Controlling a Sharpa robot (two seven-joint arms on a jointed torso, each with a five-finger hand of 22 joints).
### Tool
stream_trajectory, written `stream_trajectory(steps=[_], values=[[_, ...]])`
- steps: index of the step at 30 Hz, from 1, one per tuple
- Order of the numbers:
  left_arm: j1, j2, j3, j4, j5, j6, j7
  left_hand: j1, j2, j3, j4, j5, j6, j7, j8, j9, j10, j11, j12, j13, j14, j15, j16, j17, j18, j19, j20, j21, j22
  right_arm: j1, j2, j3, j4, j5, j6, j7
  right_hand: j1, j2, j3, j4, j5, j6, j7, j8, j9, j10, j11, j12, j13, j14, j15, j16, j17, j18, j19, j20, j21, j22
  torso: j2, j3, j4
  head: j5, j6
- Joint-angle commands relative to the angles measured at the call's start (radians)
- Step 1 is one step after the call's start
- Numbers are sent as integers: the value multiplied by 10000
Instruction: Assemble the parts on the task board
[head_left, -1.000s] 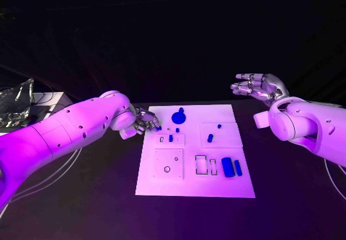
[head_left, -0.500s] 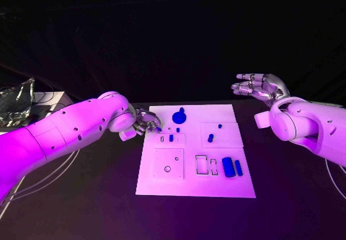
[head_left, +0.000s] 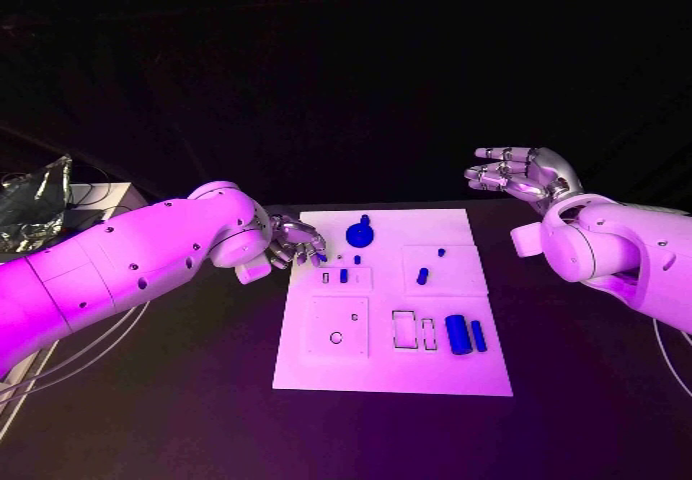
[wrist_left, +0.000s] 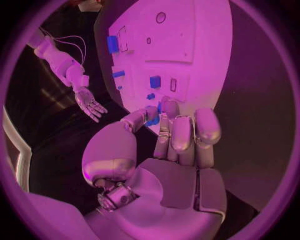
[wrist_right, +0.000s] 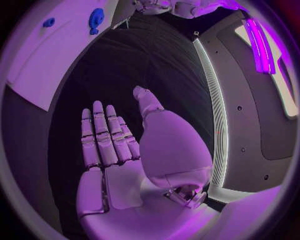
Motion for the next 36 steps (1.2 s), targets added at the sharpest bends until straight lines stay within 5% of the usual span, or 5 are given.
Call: stream_trajectory(steps=[1, 9, 22, 36], values=[[-8, -58, 10, 199, -465, 175, 190, 149, 7, 1497, -1522, 150, 64, -8, -57, 22, 322, -239, -49, 27, 51, -3, 14, 10, -63, -15, -62, 33, 1008, -6, -1, 1, -6, -33, 173, 66, -64, 19, -3, -70, 22, 13, 562, -43, 0, -3, 31, -41, -2, 32, 9, -39, -11, -34, -66, 29, -29, -9, 12, -7, -11, -4, -8], [-8, 27, -14, 286, -1183, 1230, 198, 221, -27, 1487, -1517, 324, 128, -11, -168, 77, 342, -239, -123, 105, 49, -6, 26, 26, -85, -32, -90, 36, 1014, -13, 1, -2, -19, -33, 175, 66, -64, 19, -3, -70, 22, 13, 562, -43, 0, -3, 31, -41, -2, 32, 9, -39, -11, -34, -66, 29, -29, -9, 21, -11, -1, 7, -43], [6, 332, -239, -57, -1638, 2361, 141, 196, -130, 1496, -1535, 934, 288, -66, -291, 266, 452, -290, -196, 313, 63, -52, 135, 137, -151, 20, -173, 196, 1096, -14, 8, -2, -23, -33, 169, 66, -64, 19, -3, -70, 22, 13, 562, -43, 0, -3, 31, -41, -2, 32, 9, -39, -11, -34, -66, 29, -29, -9, 28, -2, -7, 21, -130], [10, 479, -271, -240, -1665, 2427, 124, 197, -132, 1483, -1538, 1017, 302, -69, -317, 303, 456, -291, -219, 350, 62, -54, 130, 131, -150, 20, -175, 200, 1097, -15, 13, -3, -27, -33, 174, 66, -64, 19, -3, -70, 22, 13, 562, -43, 0, -3, 31, -41, -2, 32, 9, -39, -11, -34, -66, 29, -29, -9, 20, -6, 3, 33, -182]])
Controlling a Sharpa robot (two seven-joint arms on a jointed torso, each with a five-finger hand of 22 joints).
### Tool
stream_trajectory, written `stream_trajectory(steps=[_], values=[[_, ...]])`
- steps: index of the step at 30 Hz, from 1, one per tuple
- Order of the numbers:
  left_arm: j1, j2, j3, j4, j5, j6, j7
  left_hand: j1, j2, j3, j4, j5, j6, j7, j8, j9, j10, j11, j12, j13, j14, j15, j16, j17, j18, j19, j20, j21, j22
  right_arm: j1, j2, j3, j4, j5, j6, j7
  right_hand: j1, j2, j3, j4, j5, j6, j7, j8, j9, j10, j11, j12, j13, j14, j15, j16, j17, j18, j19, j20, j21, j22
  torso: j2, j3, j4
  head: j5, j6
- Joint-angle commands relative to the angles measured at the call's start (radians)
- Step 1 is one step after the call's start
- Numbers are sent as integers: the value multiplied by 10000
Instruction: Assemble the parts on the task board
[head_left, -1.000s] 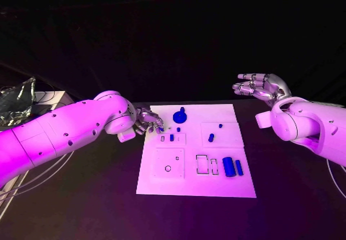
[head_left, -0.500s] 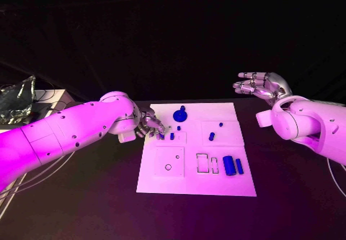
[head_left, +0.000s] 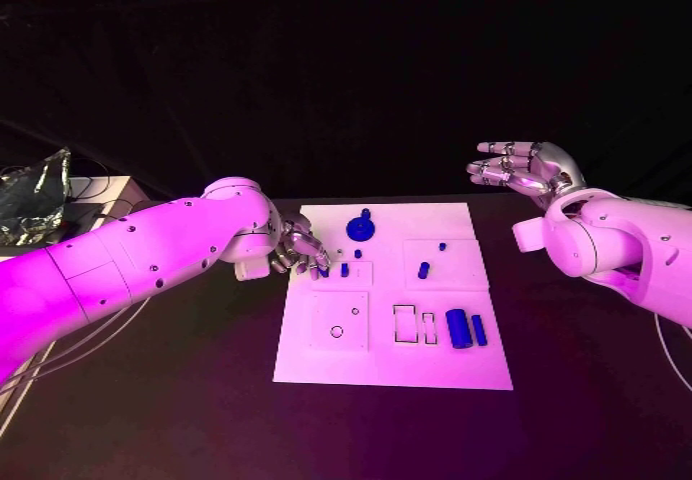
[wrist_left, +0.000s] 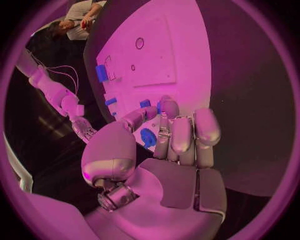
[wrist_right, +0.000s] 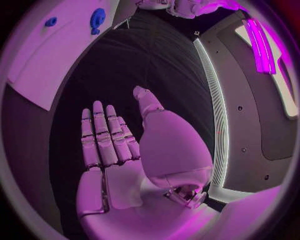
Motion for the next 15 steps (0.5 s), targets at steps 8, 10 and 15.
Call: stream_trajectory(steps=[8, 10, 15], values=[[-56, 112, -51, -6, -82, 254, 58, 90, -13, 1474, -1508, 418, 75, -16, -58, 47, 268, -239, -84, 51, 27, -15, 44, 2, -151, -15, -63, 42, 1097, -3, 8, 2, 8, -33, 170, 80, -112, 46, -25, -138, 28, -7, 567, -45, -1, -15, 34, -40, -2, 3, 11, -42, -13, -33, -77, 31, -30, -11, -2, 0, 1, -10, -8], [-56, 134, -67, -14, -81, 214, 64, 90, -11, 1470, -1507, 418, 74, -15, -60, 50, 269, -238, -85, 54, 27, -15, 42, 0, -150, -17, -63, 39, 1096, -3, 5, 2, 10, -33, 170, 80, -112, 46, -25, -138, 28, -7, 567, -45, -1, -15, 34, -40, -2, 3, 11, -42, -13, -33, -77, 31, -30, -11, 1, 3, 3, -13, -17], [-57, 198, -120, -28, -96, 106, 54, 102, 15, 1402, -1505, 424, 62, -11, -81, 87, 273, -235, -109, 77, 25, -11, 30, -14, -141, -29, -51, 15, 1081, -3, 2, 2, 18, -33, 177, 80, -112, 46, -25, -138, 28, -7, 567, -45, -1, -15, 34, -40, -2, 3, 11, -42, -13, -33, -77, 31, -30, -11, -1, 7, -1, -16, -28]])
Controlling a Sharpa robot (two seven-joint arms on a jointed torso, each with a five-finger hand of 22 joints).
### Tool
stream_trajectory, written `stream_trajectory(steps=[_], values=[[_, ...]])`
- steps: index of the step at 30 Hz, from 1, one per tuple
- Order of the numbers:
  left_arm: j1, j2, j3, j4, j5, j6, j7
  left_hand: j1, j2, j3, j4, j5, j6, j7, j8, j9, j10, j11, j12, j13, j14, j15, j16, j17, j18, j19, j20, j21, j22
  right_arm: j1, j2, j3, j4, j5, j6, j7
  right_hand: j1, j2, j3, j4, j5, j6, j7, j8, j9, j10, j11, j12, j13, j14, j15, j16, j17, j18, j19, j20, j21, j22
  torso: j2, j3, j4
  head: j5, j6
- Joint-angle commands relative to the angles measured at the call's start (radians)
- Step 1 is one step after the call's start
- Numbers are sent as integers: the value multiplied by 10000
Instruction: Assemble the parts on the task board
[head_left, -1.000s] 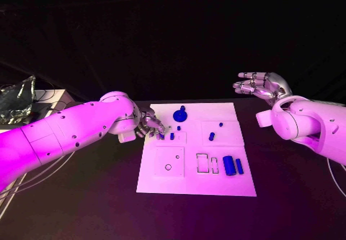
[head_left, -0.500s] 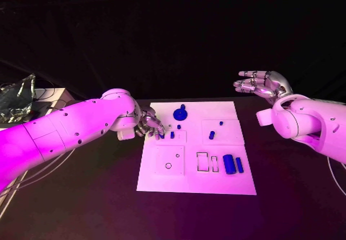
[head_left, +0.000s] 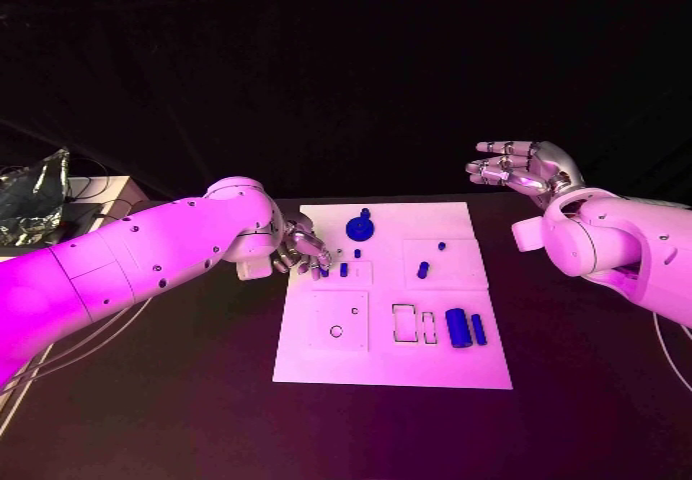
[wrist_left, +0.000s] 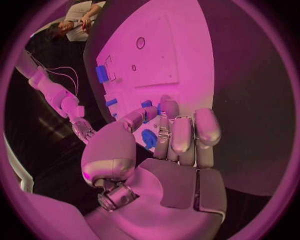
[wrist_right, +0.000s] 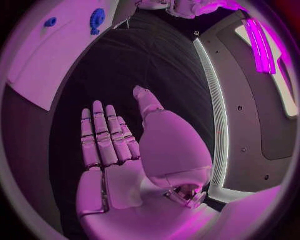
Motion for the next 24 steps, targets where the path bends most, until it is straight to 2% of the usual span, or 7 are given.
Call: stream_trajectory(steps=[1, 6, 13, 24], values=[[-75, 84, -85, 7, -58, 89, 28, 140, 53, 1430, -1477, 21, 28, -51, -44, 8, 240, -267, -43, 8, 25, -11, 31, -12, -142, -29, -52, 16, 1082, -3, 1, 3, 17, -33, 171, 81, -68, 2, 2, -27, 28, -7, 568, -45, -2, -15, 34, -40, -2, 3, 11, -42, -13, -33, -40, -5, -30, -11, 2, 3, -4, 2, -16], [-75, 115, -108, 17, -254, 108, 17, 155, 60, 1356, -1475, 18, 23, -47, -57, 46, 245, -262, -64, 30, 22, -5, 16, -30, -135, -37, -40, -4, 1069, -3, -9, 3, 25, -33, 174, 79, -68, 2, 2, -27, 28, -7, 568, -45, -2, -15, 34, -40, -2, 3, 11, -42, -13, -33, -40, -5, -30, -11, -7, 8, 0, -11, -42], [-75, 137, -127, 74, -674, 231, 36, 281, 153, 857, -1454, 35, -23, -29, -120, 89, 232, -237, -135, 59, 20, 31, -17, -68, -141, -92, 6, -132, 997, -3, -19, 3, 33, -33, 183, 74, -68, 2, 2, -27, 28, -7, 568, -45, -2, -15, 34, -40, -2, 3, 11, -42, -13, -33, -40, -5, -30, -11, -8, 5, -2, -23, -52], [-75, 123, -164, 89, -1218, 276, -31, 308, 125, 1000, -1455, 75, 5, -27, -161, 97, 236, -237, -162, 71, 17, 22, -30, -79, -138, -85, -10, -125, 1003, -3, -22, 3, 44, -33, 202, 67, -68, 2, 2, -27, 28, -7, 568, -45, -2, -15, 34, -40, -2, 3, 11, -42, -13, -33, -40, -5, -30, -11, -9, -6, 3, -8, -36]])
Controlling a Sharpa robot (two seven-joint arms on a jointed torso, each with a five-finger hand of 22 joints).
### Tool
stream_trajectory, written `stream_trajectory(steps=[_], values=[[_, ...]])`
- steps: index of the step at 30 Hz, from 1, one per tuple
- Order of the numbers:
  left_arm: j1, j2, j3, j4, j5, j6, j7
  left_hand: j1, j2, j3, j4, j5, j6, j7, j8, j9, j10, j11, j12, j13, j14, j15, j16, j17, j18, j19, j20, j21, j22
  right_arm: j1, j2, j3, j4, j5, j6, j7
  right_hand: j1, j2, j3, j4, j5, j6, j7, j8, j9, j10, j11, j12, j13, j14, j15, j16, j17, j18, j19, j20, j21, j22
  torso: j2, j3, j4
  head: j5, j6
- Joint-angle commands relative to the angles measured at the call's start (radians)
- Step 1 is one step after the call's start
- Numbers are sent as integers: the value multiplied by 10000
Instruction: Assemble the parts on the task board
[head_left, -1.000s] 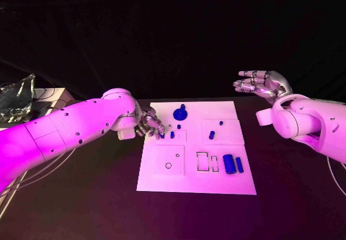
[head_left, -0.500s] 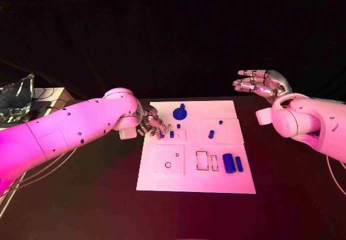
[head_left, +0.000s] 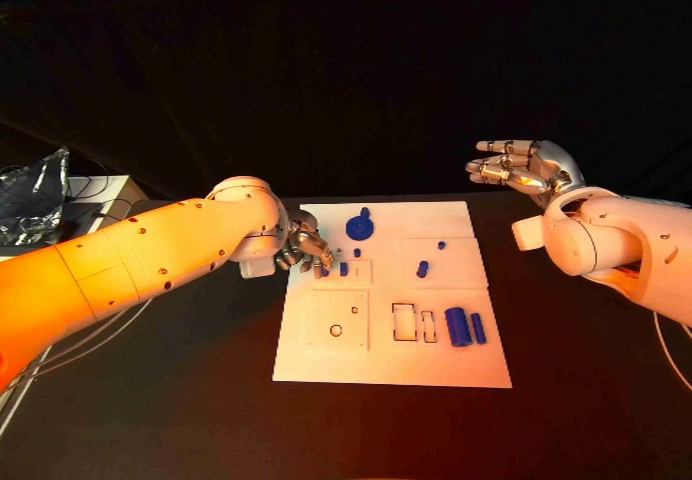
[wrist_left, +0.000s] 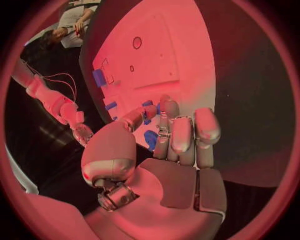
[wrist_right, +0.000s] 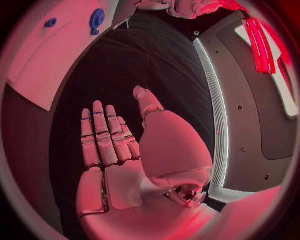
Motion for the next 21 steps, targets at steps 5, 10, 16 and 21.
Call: stream_trajectory(steps=[5, 10, 16, 21], values=[[-113, -10, -108, -17, -694, 218, -123, 237, 146, 1399, -1175, 128, 44, -36, -8, 26, 224, -284, -43, 26, 25, 4, -1, 24, -146, -15, -69, 70, 1039, -3, 3, 3, 22, -33, 188, 74, -69, 4, 3, -28, 28, -7, 568, -45, -2, -15, 34, -40, -2, 3, 11, -42, -13, -33, -41, -5, -30, -12, -4, -15, 12, 10, -9], [-114, -43, -117, -14, -821, 231, -141, 225, 127, 1443, -1176, 171, 65, -44, -8, 32, 244, -293, -30, 36, 27, -4, 19, 43, -155, 11, -82, 118, 1062, -4, 10, 3, 23, -33, 192, 75, -69, 4, 3, -28, 28, -7, 568, -45, -2, -15, 34, -40, -2, 3, 11, -42, -13, -33, -41, -5, -30, -12, 2, -9, 1, 17, -10], [-114, -89, -121, -10, -854, 227, -163, 218, 121, 1466, -1175, 186, 74, -47, -10, 35, 244, -296, -29, 41, 27, -7, 26, 50, -160, 18, -88, 137, 1072, -5, 9, 3, 23, -33, 192, 76, -69, 4, 3, -28, 28, -7, 568, -45, -2, -15, 34, -40, -2, 3, 11, -42, -13, -33, -41, -5, -30, -12, 6, -6, 3, 12, -24], [-114, -108, -124, -15, -812, 159, -178, 160, 129, 1520, -1184, 191, 81, -54, -8, 55, 255, -302, -28, 54, 28, -11, 36, 55, -160, 13, -92, 142, 1077, -6, 7, 3, 27, -33, 192, 75, -69, 4, 3, -28, 28, -7, 568, -45, -2, -15, 34, -40, -2, 3, 11, -42, -13, -33, -41, -5, -30, -12, -2, -4, 9, 15, -21]])
